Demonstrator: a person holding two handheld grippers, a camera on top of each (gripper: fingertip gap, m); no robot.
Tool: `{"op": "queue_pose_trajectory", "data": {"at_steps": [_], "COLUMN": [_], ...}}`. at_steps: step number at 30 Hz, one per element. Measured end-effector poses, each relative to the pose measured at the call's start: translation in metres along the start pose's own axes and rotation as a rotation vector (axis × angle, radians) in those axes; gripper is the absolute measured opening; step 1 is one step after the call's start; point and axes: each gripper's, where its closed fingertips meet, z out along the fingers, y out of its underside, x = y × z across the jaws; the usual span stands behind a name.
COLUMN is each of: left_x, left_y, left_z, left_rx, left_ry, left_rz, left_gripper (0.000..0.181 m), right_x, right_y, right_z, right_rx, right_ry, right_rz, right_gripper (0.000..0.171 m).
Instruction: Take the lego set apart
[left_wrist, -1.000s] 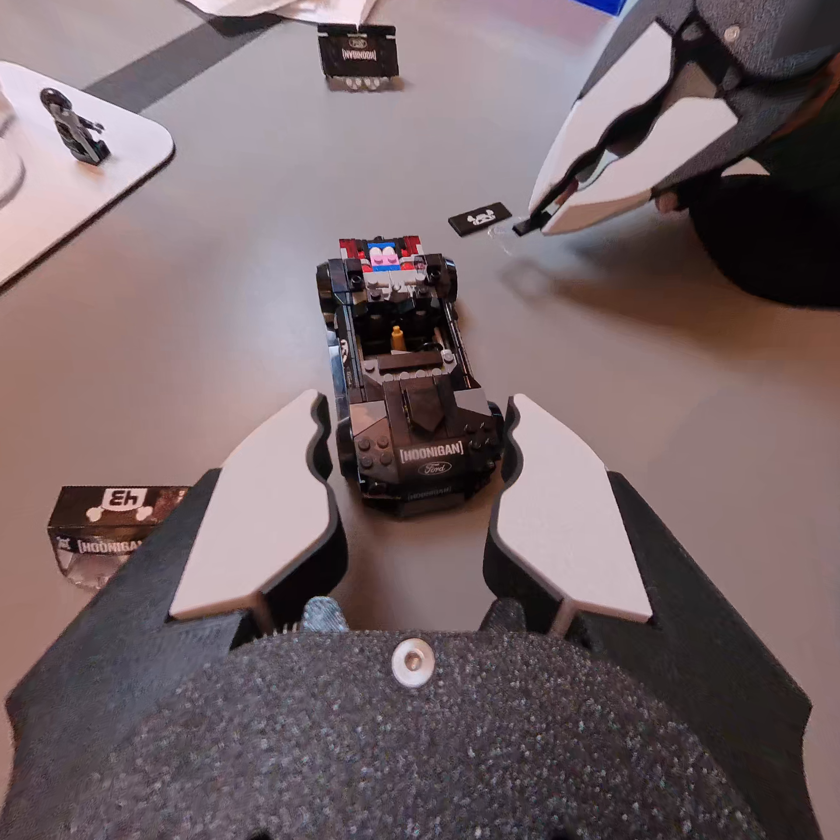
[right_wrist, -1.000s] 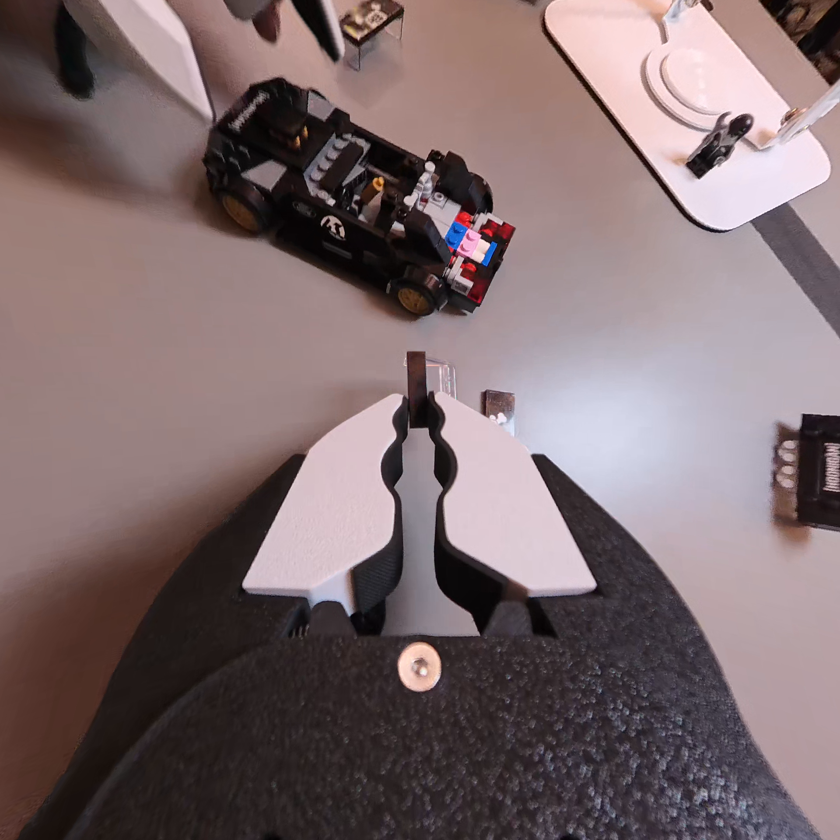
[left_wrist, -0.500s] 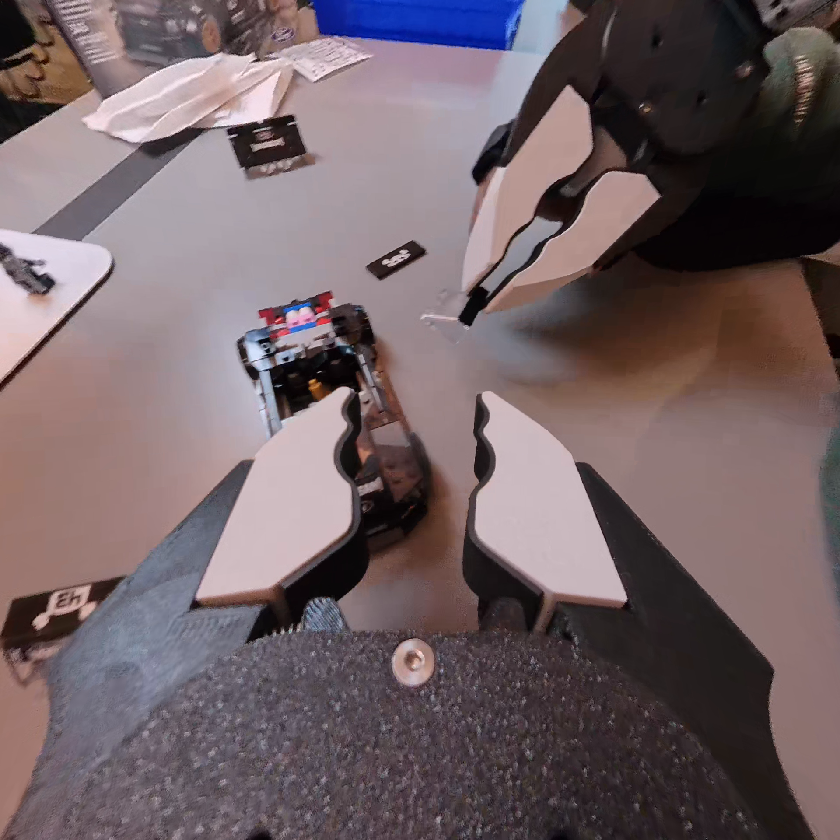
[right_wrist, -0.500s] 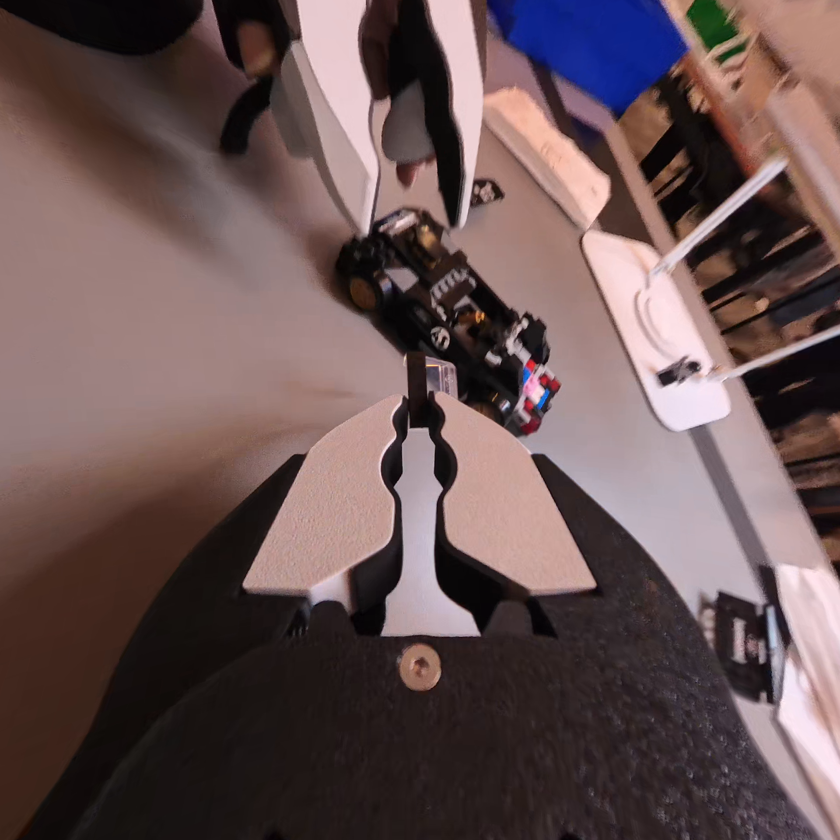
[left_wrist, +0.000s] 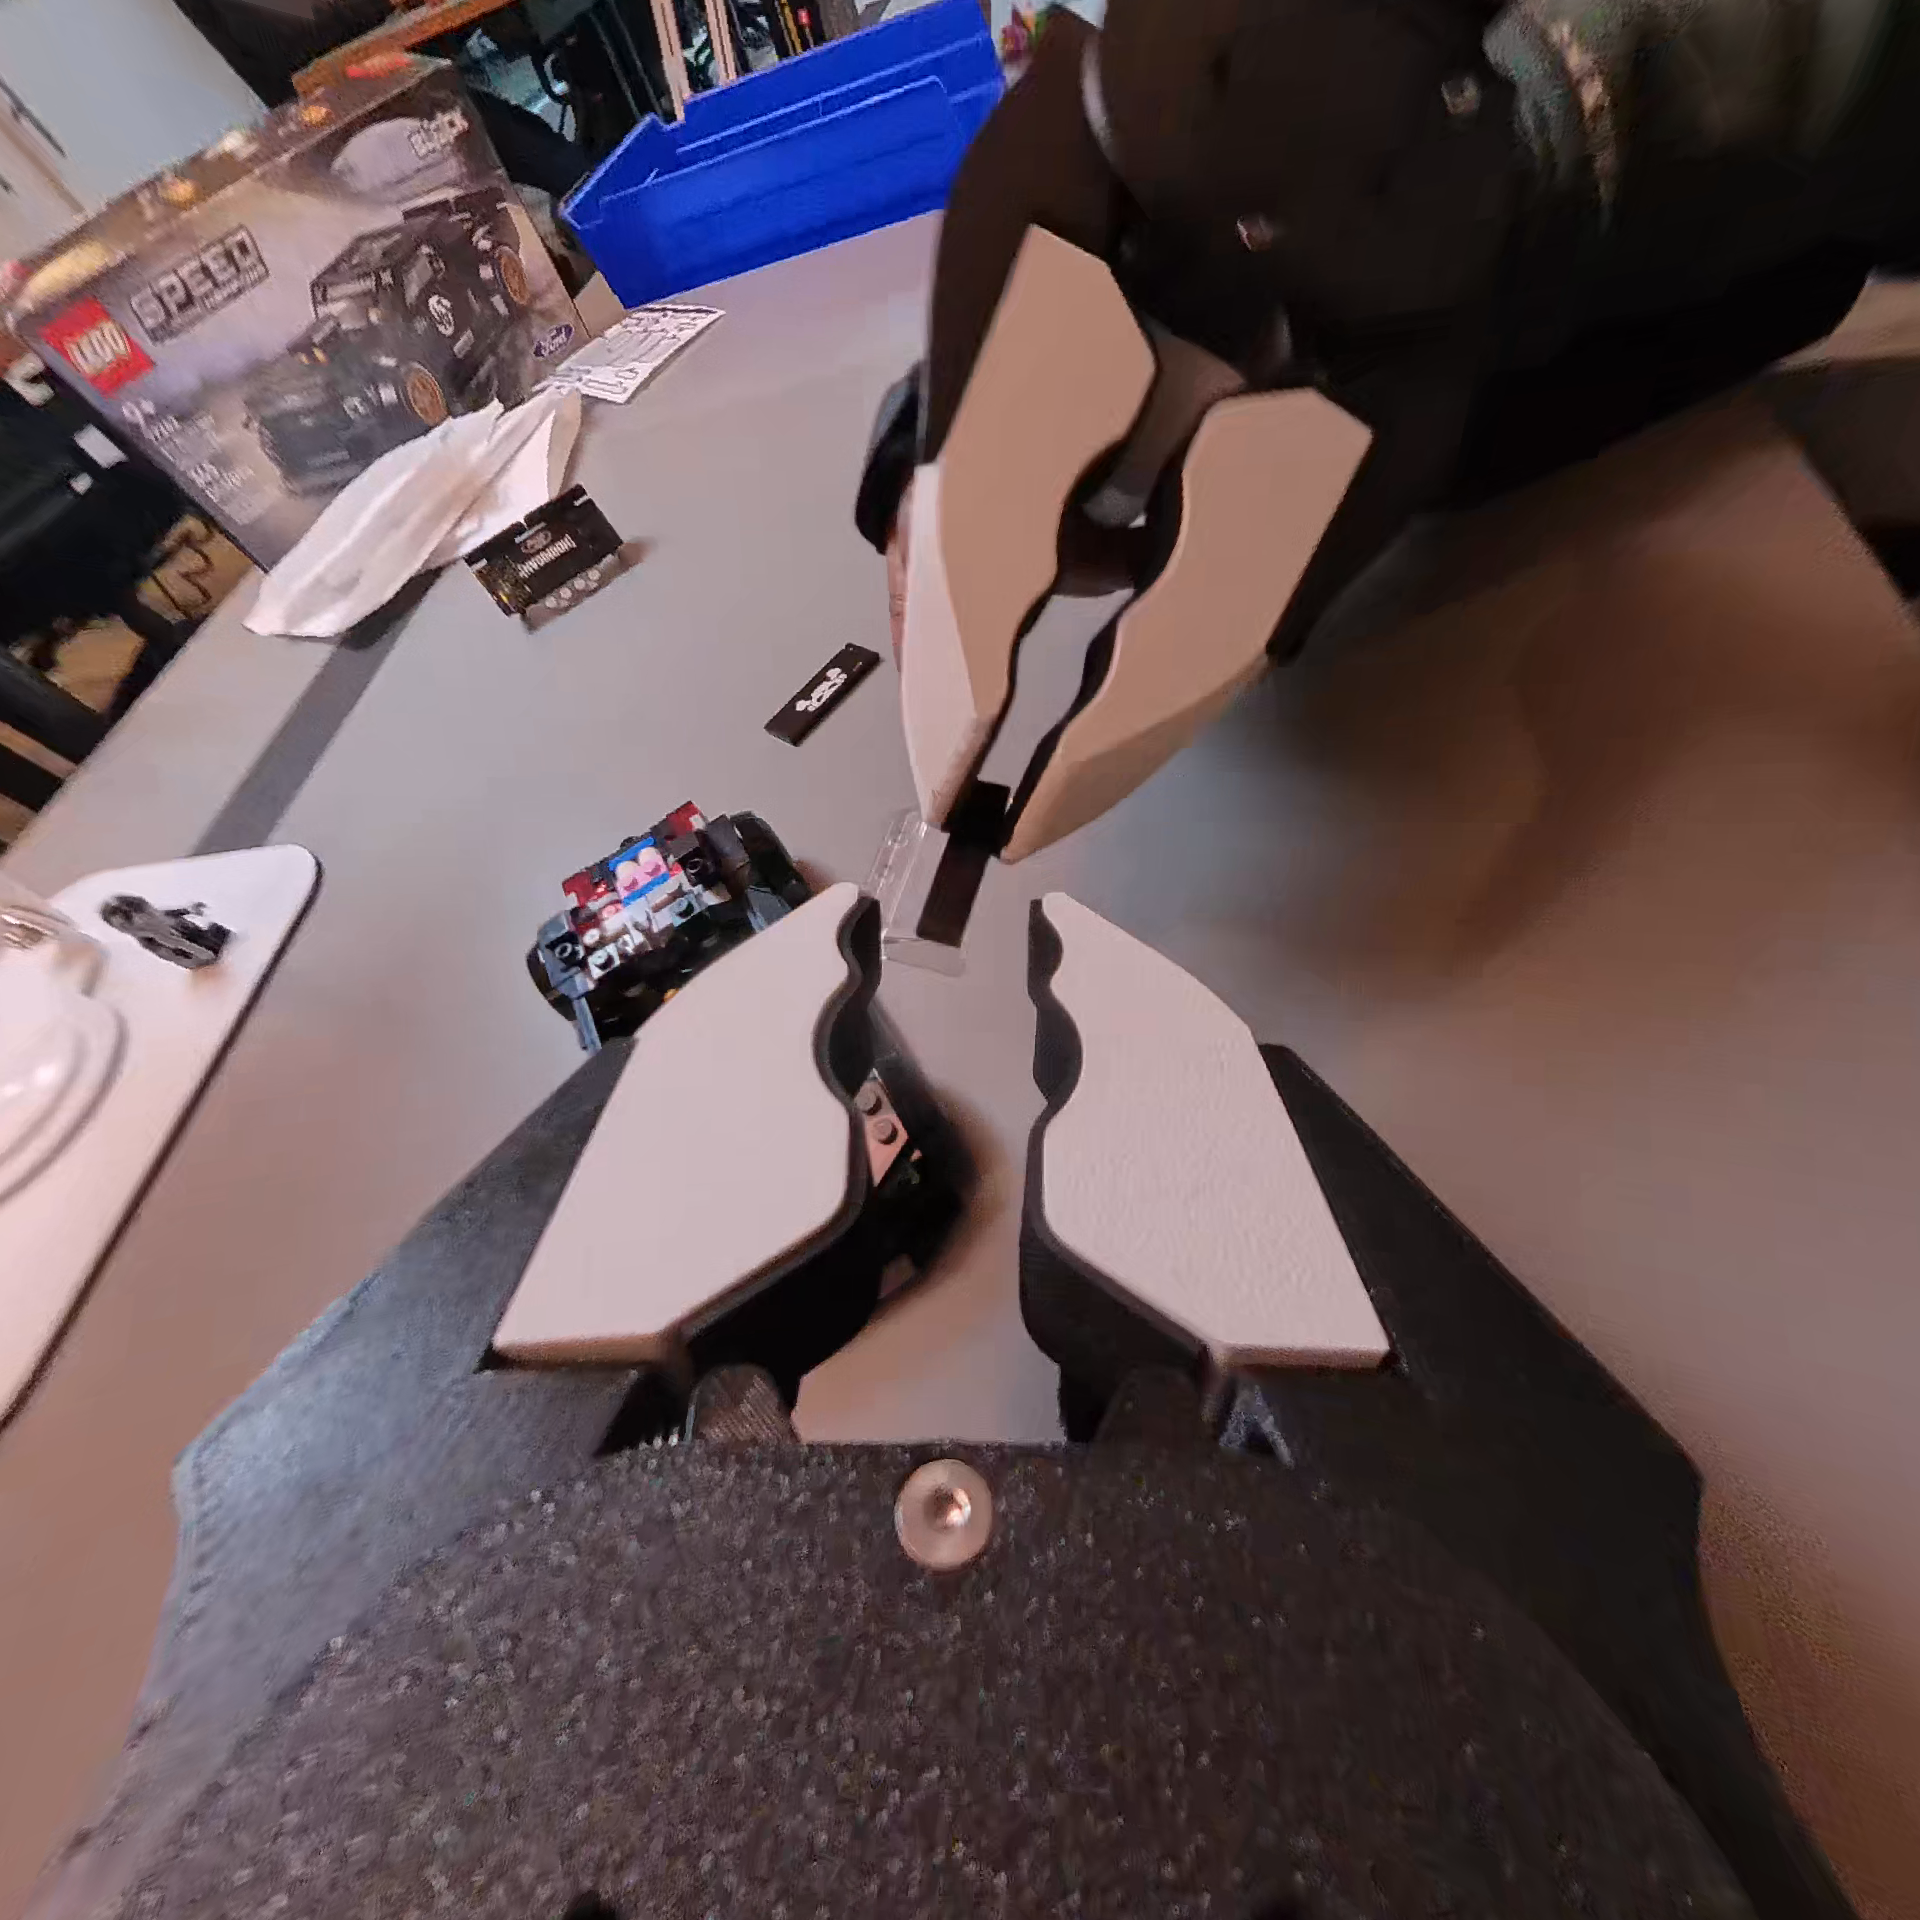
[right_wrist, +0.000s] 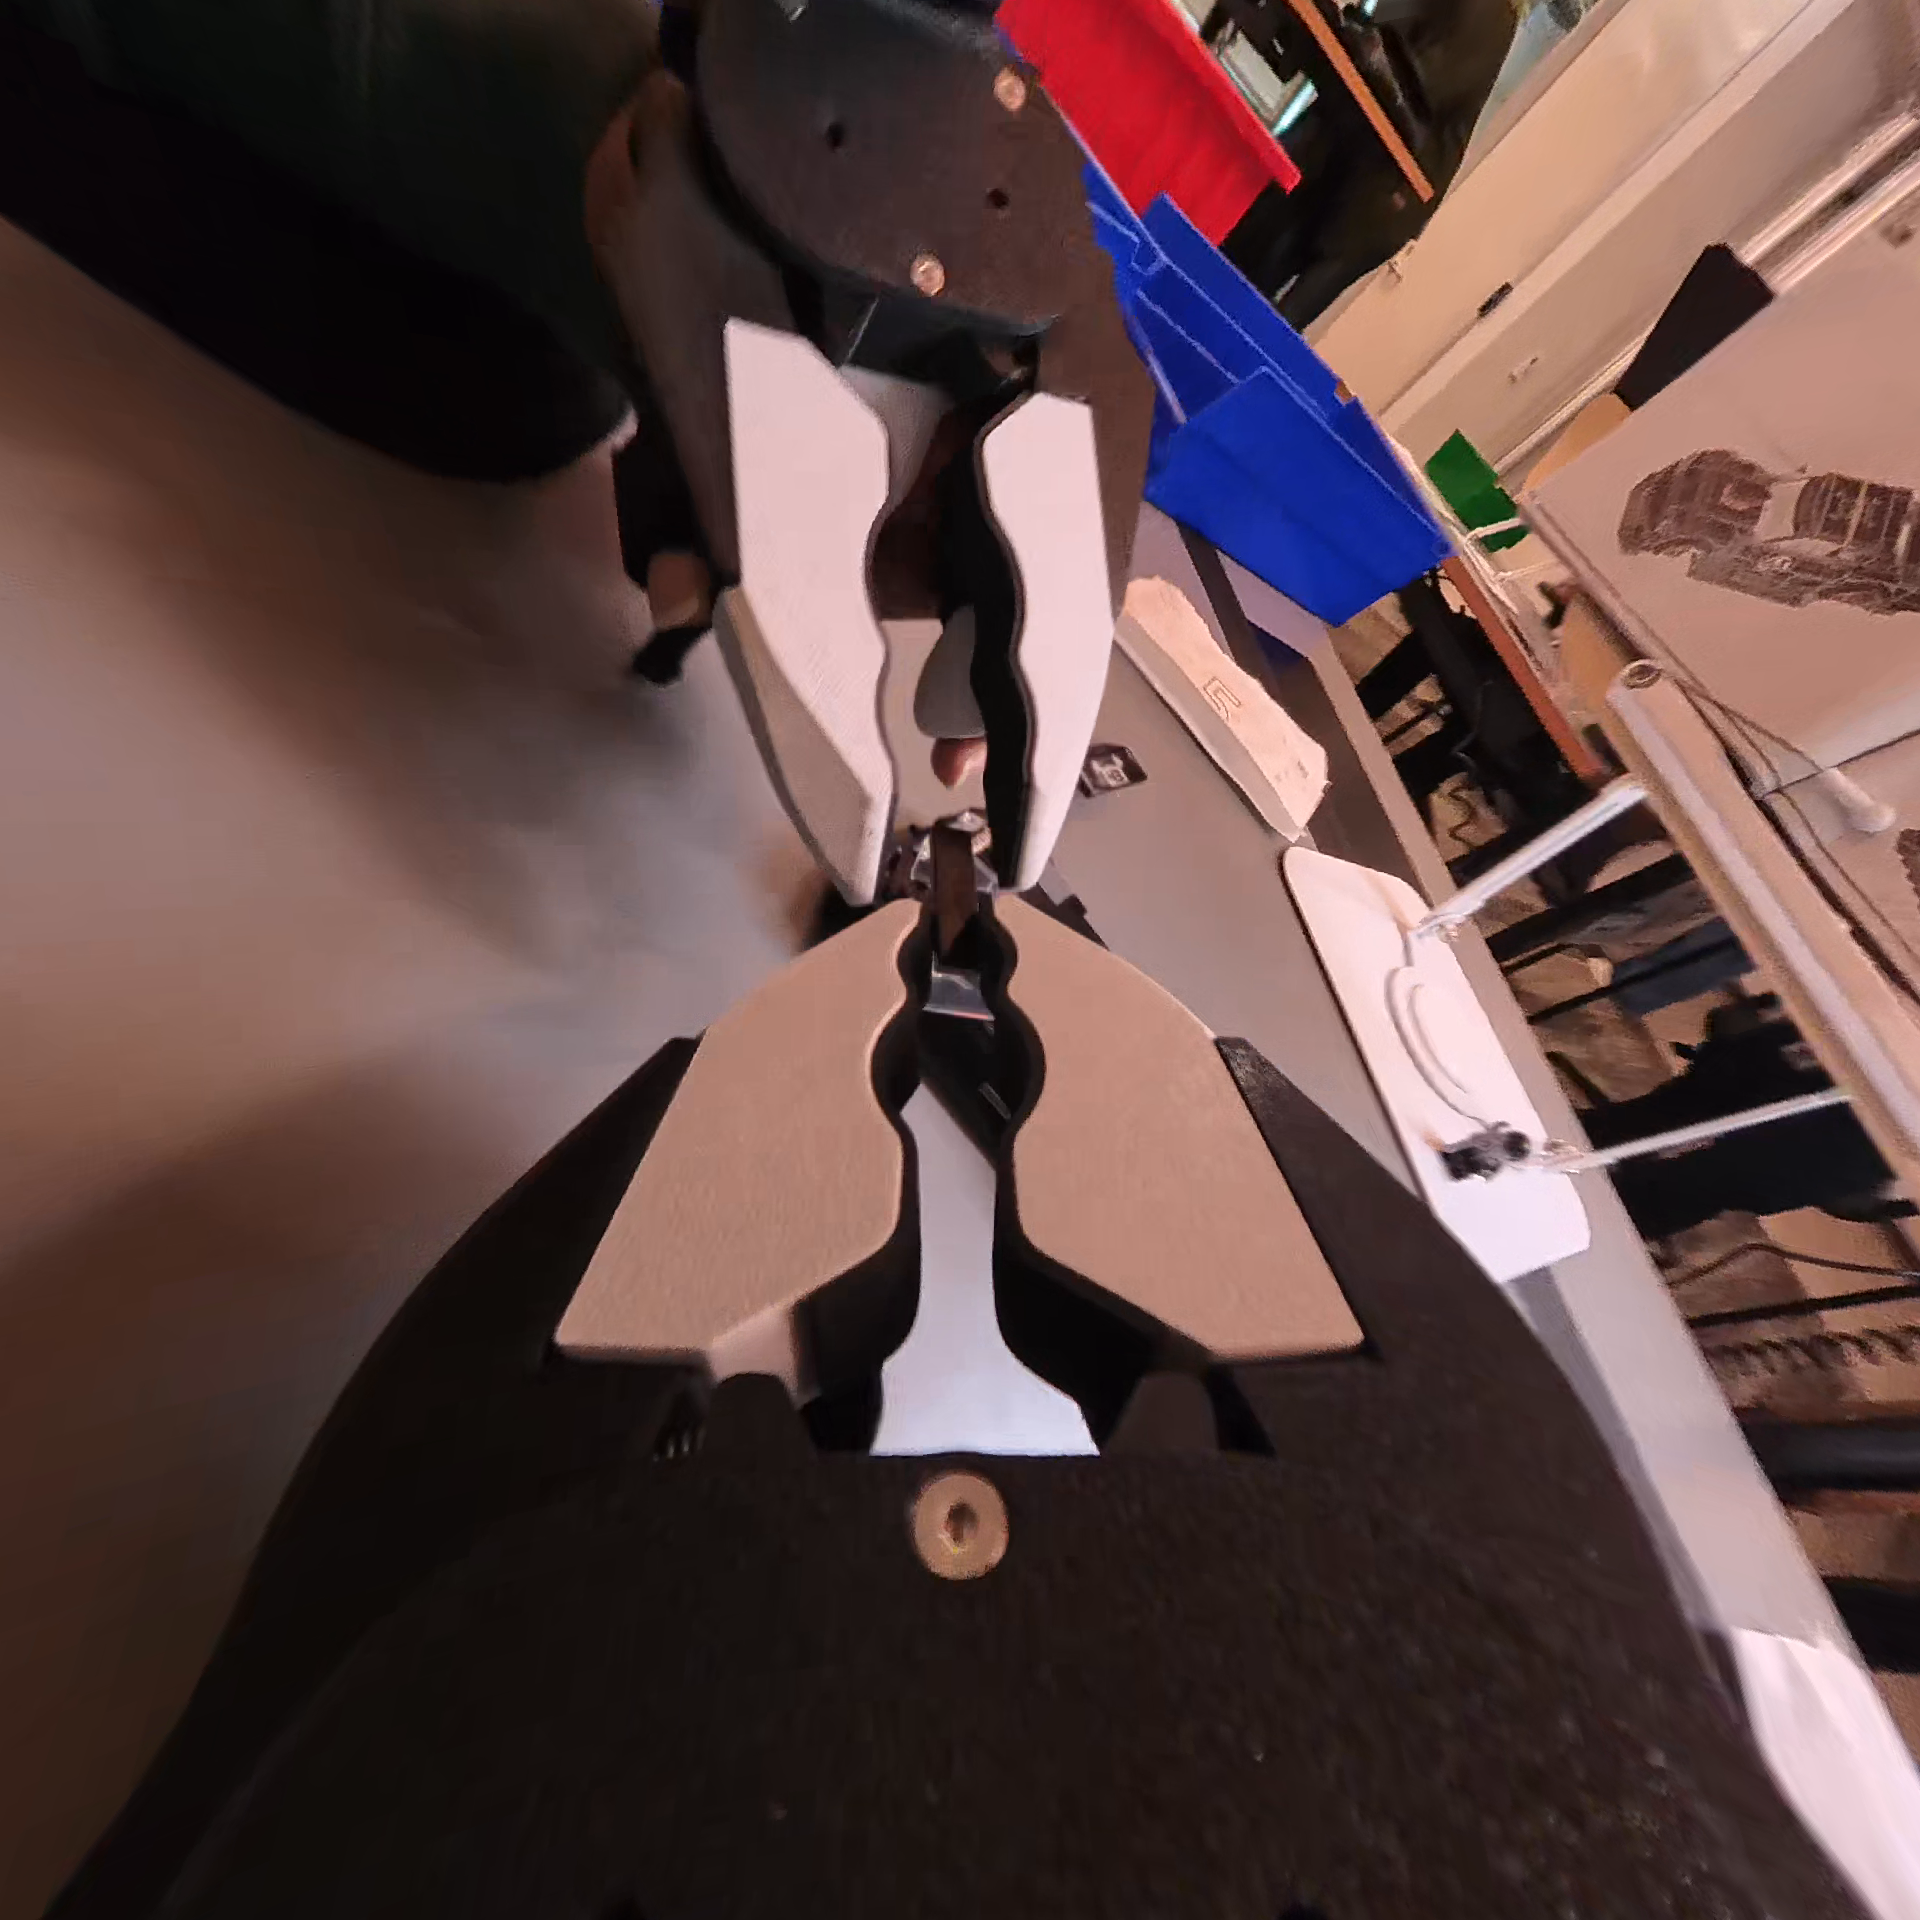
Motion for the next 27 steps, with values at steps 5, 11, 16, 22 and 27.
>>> {"op": "queue_pose_trajectory", "data": {"at_steps": [5, 11, 16, 22, 27], "left_x": [0.004, 0.004, 0.005, -0.003, 0.006], "left_y": [0.012, 0.018, 0.018, 0.008, -0.010], "left_z": [0.002, 0.000, -0.003, -0.011, -0.017], "left_rx": [-0.055, -0.075, -0.074, 0.008, 0.125], "left_ry": [-0.013, 0.014, 0.027, 0.021, 0.106], "left_rz": [0.098, 0.062, 0.058, -0.019, -0.091], "left_gripper": [0.023, 0.004, 0.003, 0.017, 0.020], "right_x": [-0.001, -0.001, -0.004, 0.003, 0.011], "right_y": [-0.020, -0.009, -0.007, -0.011, -0.016], "right_z": [-0.003, -0.001, -0.002, -0.002, -0.005], "right_rx": [0.127, 0.094, 0.109, 0.156, 0.211], "right_ry": [-0.105, -0.193, -0.213, -0.178, -0.145], "right_rz": [0.244, 0.405, 0.445, 0.483, 0.536], "right_gripper": [0.003, 0.004, 0.003, 0.003, 0.003]}}
